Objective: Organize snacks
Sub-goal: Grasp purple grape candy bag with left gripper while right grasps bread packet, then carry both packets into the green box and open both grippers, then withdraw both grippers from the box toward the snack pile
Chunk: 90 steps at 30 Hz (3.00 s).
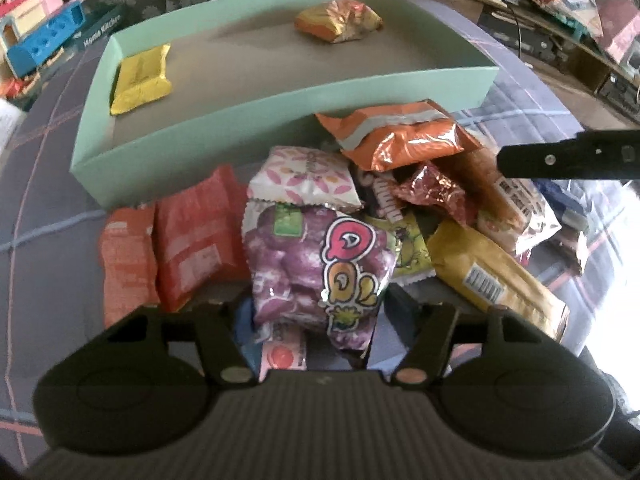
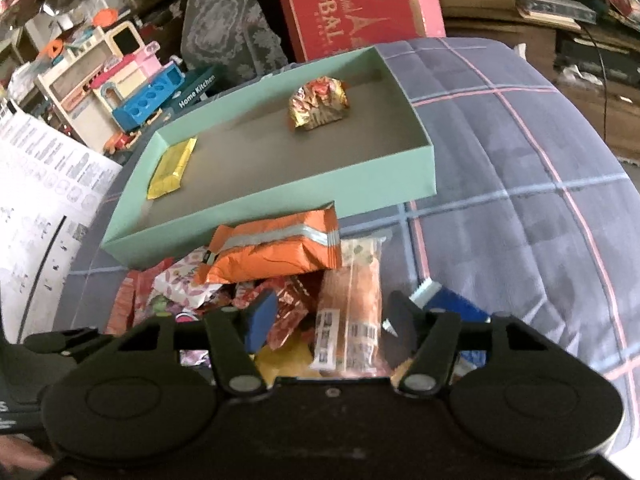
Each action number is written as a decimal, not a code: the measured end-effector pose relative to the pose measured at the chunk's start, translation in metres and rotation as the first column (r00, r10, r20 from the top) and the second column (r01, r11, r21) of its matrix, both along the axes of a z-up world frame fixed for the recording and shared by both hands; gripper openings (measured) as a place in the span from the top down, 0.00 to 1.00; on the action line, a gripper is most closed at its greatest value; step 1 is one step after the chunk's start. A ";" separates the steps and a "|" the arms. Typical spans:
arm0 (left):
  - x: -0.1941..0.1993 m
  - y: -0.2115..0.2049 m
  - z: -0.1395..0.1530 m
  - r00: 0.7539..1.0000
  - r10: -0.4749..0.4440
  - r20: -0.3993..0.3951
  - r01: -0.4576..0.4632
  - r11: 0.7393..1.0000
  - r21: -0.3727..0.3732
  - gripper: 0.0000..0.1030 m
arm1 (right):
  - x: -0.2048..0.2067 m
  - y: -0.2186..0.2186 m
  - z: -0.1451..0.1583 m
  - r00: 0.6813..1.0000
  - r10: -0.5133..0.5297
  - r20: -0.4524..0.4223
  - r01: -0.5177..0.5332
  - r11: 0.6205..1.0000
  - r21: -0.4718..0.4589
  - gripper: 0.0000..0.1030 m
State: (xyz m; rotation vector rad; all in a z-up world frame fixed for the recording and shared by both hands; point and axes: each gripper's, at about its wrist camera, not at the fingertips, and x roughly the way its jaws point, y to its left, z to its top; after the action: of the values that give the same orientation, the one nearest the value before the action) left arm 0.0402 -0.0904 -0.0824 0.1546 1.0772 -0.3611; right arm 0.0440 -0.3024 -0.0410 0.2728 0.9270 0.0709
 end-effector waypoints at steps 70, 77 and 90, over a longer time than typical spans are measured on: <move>0.254 0.030 0.042 0.975 0.193 0.114 -0.184 0.979 -0.083 0.49 | 0.225 -0.029 0.015 1.000 0.005 0.025 -0.001 0.988 -0.156 0.63; 0.257 0.019 0.038 0.958 0.219 0.183 -0.220 0.975 -0.014 0.00 | 0.224 -0.022 0.026 0.991 -0.005 0.137 0.029 0.984 -0.177 0.00; 0.219 0.028 0.051 0.962 0.233 0.144 -0.233 0.972 -0.015 0.00 | 0.188 -0.025 0.036 0.992 -0.015 0.126 0.032 0.991 -0.133 0.00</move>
State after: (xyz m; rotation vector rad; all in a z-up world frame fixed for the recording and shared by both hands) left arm 0.2590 -0.0621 -0.0313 0.0534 0.9400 -0.1341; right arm 0.2324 -0.3278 -0.0054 0.1523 0.8007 0.0029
